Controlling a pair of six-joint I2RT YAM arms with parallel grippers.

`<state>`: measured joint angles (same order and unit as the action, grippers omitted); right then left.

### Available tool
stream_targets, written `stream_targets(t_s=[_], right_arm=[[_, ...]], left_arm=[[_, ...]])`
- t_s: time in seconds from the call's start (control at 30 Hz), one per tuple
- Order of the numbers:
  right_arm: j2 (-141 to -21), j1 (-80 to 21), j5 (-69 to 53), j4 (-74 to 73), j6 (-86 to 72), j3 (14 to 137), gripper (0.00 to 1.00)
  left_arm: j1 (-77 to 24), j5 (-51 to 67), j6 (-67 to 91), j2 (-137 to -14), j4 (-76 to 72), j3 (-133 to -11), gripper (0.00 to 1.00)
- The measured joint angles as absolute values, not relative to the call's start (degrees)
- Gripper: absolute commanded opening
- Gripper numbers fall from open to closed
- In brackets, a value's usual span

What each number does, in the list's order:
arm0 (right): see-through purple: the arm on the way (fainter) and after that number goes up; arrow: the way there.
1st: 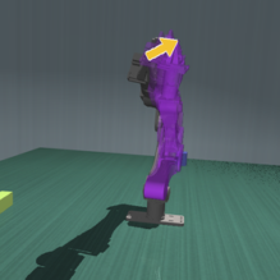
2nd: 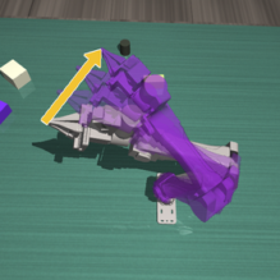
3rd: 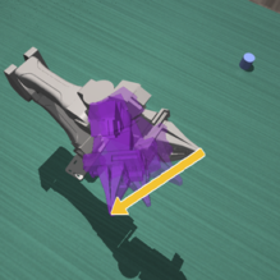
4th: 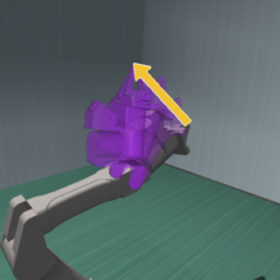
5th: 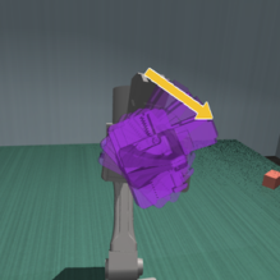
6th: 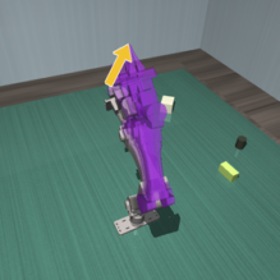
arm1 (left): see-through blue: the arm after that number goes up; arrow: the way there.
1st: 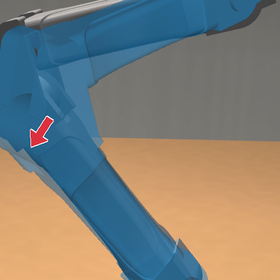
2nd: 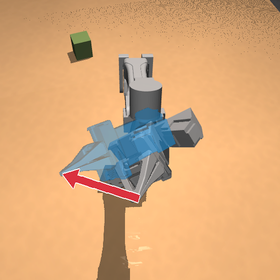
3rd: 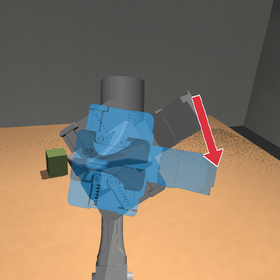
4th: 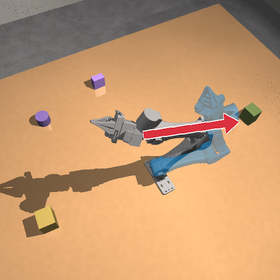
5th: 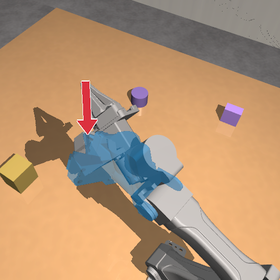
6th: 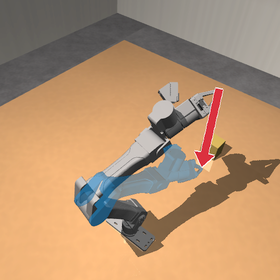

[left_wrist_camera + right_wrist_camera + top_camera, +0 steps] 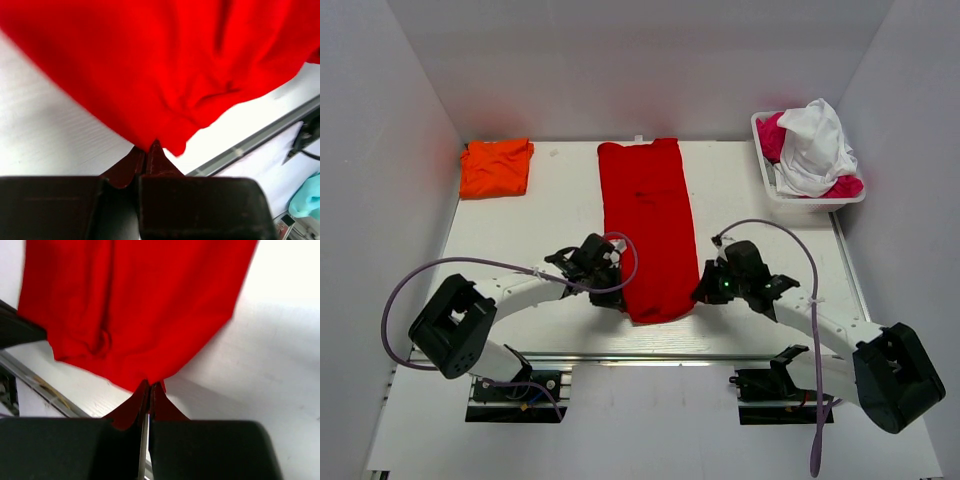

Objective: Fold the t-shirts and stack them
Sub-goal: Grab the bottom of the folded rectangular tshirt with both arms, then fold the folded rectangular tshirt in 1/3 of the way

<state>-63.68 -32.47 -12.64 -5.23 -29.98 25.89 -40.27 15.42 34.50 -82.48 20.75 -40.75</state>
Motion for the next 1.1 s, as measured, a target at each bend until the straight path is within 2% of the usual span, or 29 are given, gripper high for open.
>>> stream_targets(t_s=[0.37,0.67,1.1], right_arm=[[-69.32,-31.90,-7.55,-5.41,-26.52,39.00,0.00],[-79.40,-29.34,-4.56,-5.78,-24.40,49.60,0.00],[-94.06,-24.95,-6.13,-5.93,-21.98,65.14,0.00]], left_arm=[[-38.83,11.11,32.38,-87.55,26.74,-58.33,0.00],[-31.77,6.35,32.99,-93.67,31.29,-65.71,0.00],[-25.41,4.93,33.21,-101.97,29.02,-75.55,0.00]])
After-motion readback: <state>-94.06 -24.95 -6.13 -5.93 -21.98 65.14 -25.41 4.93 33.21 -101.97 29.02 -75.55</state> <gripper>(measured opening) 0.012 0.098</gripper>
